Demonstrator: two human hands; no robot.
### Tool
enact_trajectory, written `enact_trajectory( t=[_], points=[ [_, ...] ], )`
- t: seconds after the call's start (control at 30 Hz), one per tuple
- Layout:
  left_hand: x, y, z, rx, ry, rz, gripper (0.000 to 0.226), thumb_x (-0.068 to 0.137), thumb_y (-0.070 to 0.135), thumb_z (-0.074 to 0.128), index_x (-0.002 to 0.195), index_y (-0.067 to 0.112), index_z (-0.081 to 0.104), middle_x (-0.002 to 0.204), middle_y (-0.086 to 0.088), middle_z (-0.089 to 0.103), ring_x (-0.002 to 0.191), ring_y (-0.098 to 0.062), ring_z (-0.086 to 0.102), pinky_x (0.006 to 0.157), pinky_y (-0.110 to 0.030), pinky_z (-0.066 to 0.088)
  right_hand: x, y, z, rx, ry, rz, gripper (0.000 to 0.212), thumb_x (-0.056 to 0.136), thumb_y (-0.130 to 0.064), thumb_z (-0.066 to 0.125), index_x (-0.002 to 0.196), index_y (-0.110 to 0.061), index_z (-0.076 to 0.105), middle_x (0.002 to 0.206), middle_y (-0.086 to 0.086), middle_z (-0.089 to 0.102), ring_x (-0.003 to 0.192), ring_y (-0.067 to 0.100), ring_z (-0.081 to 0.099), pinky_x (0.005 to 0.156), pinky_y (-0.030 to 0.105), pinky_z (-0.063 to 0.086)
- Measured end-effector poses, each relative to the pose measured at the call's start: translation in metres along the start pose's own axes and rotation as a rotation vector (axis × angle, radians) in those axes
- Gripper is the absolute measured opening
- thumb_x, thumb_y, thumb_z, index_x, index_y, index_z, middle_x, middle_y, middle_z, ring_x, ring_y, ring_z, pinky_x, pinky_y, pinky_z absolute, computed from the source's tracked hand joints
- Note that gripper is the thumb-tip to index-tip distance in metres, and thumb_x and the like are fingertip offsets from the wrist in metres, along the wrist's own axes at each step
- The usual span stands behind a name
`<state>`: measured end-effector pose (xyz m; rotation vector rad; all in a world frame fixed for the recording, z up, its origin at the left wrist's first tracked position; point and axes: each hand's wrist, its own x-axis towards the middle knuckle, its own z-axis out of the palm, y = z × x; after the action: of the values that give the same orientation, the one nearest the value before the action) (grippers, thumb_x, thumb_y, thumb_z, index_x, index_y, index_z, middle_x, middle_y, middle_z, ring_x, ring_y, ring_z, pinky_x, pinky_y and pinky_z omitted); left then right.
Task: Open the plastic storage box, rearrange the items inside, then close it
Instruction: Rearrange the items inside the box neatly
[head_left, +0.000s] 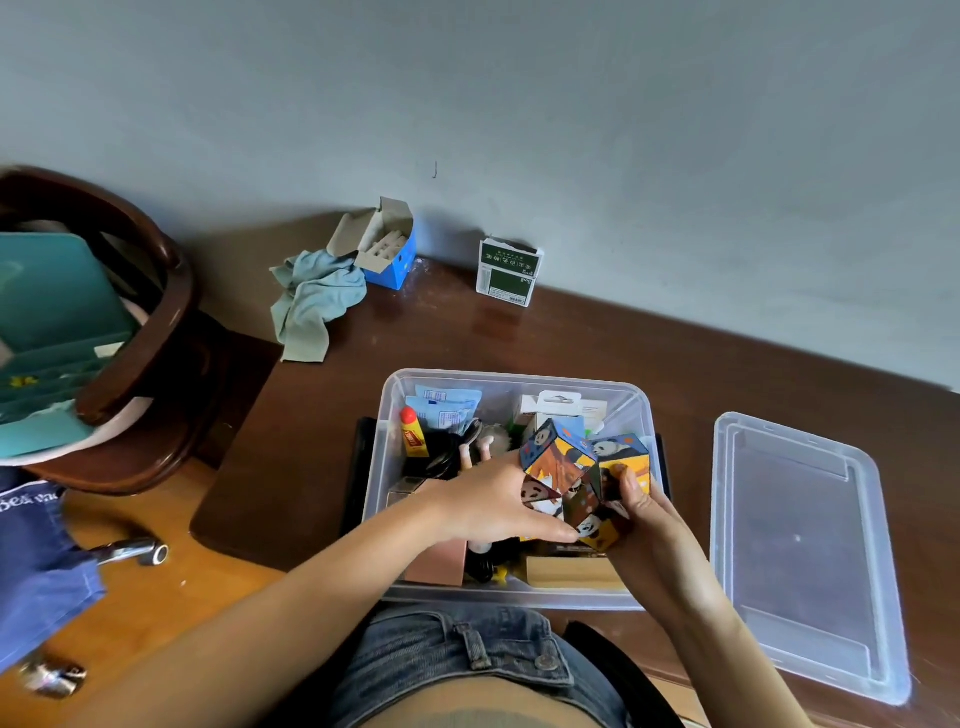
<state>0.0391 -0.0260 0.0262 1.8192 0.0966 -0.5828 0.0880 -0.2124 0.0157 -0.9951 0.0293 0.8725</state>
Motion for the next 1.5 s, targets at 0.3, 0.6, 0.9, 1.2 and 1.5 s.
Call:
enact_trajectory(
  t=[0.3, 0.6, 0.9, 1.2, 1.5],
  points=[
    [0.003, -0.004, 0.008, -0.337, 0.387, 0.017, 0.056, 0.065, 0.024, 0.087, 0.109, 0.030, 0.053, 0.088, 0.008, 0.070, 0.085, -0.002, 0.067, 0.073, -0.017, 0.054, -0.003, -0.010, -0.015, -0.507, 0.087, 0.060, 0.033, 0.071, -0.025, 0.078, 0.099, -0.010, 0.072, 0.098, 0.013, 0.072, 0.090, 0.027, 0.067, 0.074, 0.026, 0.055],
    [0.005, 0.004, 0.026, -0.352, 0.371, 0.062, 0.044, 0.079, 0.024, 0.077, 0.116, 0.025, 0.054, 0.108, -0.001, 0.067, 0.099, -0.011, 0.064, 0.090, -0.029, 0.052, -0.015, -0.013, -0.016, -0.464, 0.054, 0.159, 0.045, 0.077, -0.038, 0.069, 0.120, -0.028, 0.060, 0.111, 0.006, 0.069, 0.097, 0.020, 0.067, 0.074, 0.030, 0.056],
    [-0.018, -0.001, -0.020, 0.064, 0.259, 0.016, 0.034, 0.099, 0.036, 0.041, 0.124, 0.018, 0.058, 0.119, 0.009, 0.058, 0.108, 0.006, 0.052, 0.096, -0.018, 0.040, -0.013, -0.030, -0.024, -0.582, 0.117, 0.074, 0.041, 0.067, -0.019, 0.074, 0.106, -0.014, 0.061, 0.089, 0.011, 0.072, 0.080, 0.026, 0.071, 0.063, 0.027, 0.057],
    [-0.029, -0.042, -0.051, 0.616, -0.156, -0.270, 0.064, 0.085, 0.063, 0.050, 0.138, 0.028, 0.040, 0.125, 0.006, 0.048, 0.110, -0.012, 0.048, 0.094, -0.029, 0.042, -0.006, -0.059, -0.031, -1.564, 0.167, -0.135, 0.040, 0.073, -0.036, 0.077, 0.095, -0.049, 0.046, 0.080, -0.030, 0.062, 0.069, -0.007, 0.062, 0.056, 0.010, 0.046],
    [-0.012, -0.048, -0.050, 0.503, 0.004, -0.261, 0.036, 0.093, 0.058, 0.039, 0.091, 0.027, 0.060, 0.090, -0.002, 0.063, 0.075, -0.013, 0.058, 0.072, -0.033, 0.046, 0.005, -0.049, -0.011, -1.941, -0.090, -0.109, 0.034, 0.083, -0.043, 0.066, 0.113, -0.043, 0.051, 0.104, -0.022, 0.063, 0.084, 0.007, 0.061, 0.064, 0.022, 0.045]
  ],
)
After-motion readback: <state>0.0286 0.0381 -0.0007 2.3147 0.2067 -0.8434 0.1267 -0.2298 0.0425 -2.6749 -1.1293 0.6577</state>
